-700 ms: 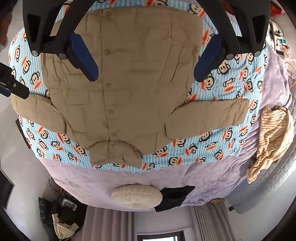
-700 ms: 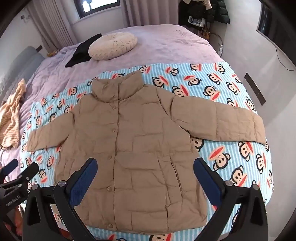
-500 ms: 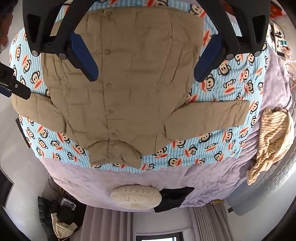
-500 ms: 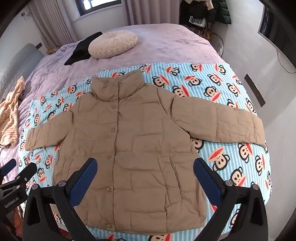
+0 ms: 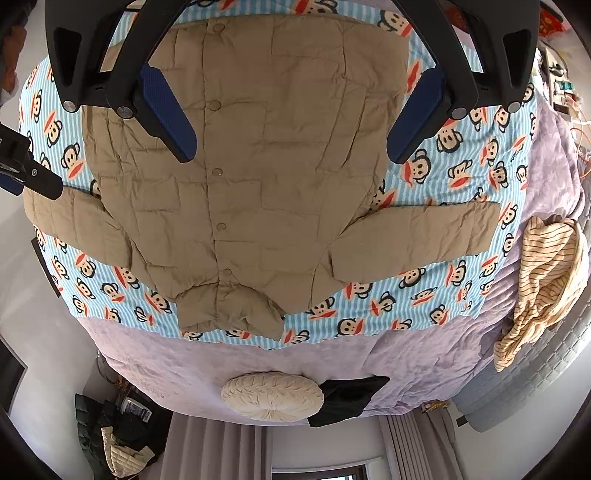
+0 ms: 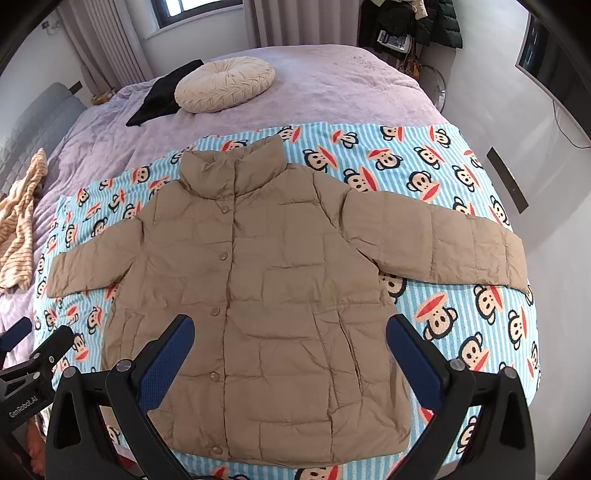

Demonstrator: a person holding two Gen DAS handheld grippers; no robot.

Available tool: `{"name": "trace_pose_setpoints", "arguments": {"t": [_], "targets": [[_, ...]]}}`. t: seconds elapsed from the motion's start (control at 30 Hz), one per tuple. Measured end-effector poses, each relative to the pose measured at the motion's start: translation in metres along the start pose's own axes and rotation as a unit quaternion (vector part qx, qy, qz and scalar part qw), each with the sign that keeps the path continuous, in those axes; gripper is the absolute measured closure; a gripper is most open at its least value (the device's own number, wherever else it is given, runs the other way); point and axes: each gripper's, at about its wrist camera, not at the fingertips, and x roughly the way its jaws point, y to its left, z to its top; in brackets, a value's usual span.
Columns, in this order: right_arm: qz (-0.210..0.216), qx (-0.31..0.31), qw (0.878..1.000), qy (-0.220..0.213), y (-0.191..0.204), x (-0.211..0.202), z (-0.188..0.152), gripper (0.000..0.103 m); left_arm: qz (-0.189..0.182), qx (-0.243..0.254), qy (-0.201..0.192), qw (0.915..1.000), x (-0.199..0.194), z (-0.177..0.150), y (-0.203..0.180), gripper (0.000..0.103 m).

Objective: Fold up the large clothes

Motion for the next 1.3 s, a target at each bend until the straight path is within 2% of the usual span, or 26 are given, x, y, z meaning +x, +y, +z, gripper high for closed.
{"name": "trace_pose_setpoints", "arguments": {"t": [1.3], "targets": [[-0.006,-0.007,1.000,-0.001,-0.0001,-0.0005,0.0019,0.000,-0.001,0.000,0.001,1.0000,0.0032,-0.0043,0.0023,0.000]]}}
